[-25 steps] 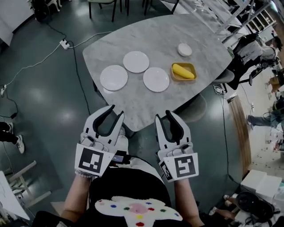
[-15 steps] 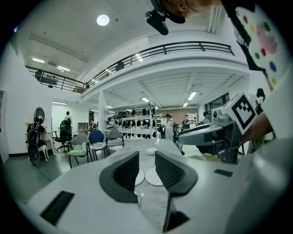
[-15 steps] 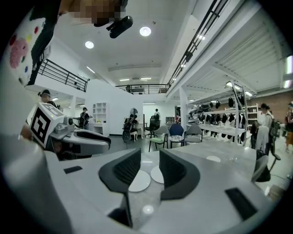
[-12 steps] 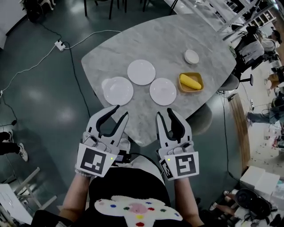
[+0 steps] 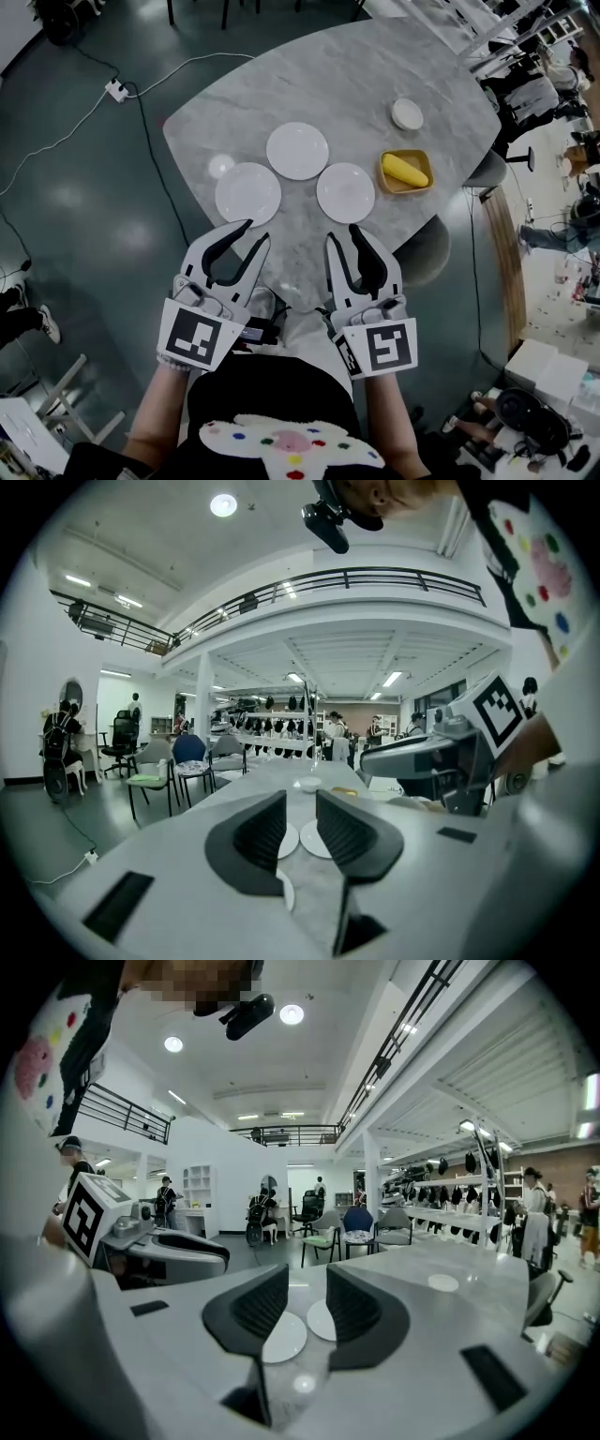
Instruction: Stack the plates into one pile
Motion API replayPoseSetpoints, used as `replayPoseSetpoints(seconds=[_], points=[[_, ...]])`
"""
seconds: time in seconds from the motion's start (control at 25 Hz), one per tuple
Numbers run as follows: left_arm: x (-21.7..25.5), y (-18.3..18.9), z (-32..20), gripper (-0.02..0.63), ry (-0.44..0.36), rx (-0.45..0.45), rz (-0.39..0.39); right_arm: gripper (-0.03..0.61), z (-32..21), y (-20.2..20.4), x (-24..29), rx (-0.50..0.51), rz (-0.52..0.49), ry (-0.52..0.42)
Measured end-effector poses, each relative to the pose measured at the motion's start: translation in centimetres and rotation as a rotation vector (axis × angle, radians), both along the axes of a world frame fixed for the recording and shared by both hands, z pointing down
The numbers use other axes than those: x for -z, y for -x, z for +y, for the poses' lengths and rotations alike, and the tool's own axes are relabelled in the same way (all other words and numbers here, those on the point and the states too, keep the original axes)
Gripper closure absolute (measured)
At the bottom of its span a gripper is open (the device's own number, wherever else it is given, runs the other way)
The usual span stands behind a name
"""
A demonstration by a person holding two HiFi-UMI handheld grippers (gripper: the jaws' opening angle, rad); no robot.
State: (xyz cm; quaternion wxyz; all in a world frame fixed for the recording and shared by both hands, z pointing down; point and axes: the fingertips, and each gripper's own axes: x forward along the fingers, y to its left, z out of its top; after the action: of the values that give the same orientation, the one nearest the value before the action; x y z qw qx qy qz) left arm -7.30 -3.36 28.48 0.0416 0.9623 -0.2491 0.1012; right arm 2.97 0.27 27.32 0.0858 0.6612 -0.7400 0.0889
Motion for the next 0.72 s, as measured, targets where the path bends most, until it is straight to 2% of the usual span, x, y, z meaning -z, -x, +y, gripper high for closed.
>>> replayPoseSetpoints(seconds=[0.16, 0.52, 0.72], points=[[-0.3, -0.2, -0.1, 0.517, 0.016, 0.030, 0.005, 0.468, -0.5, -0.1, -0.6, 0.034, -0.008, 0.007], [-2.3, 0.2, -0.3, 0.517, 0.111, 0.154, 0.018, 0.468, -1.7, 0.4, -2.5, 0.160, -0.013, 0.042], [-4.5, 1.2, 0.1, 0.517, 0.221, 0.228, 0.022, 0.468, -2.1, 0.8, -3.5, 0.220, -0.008, 0.067]])
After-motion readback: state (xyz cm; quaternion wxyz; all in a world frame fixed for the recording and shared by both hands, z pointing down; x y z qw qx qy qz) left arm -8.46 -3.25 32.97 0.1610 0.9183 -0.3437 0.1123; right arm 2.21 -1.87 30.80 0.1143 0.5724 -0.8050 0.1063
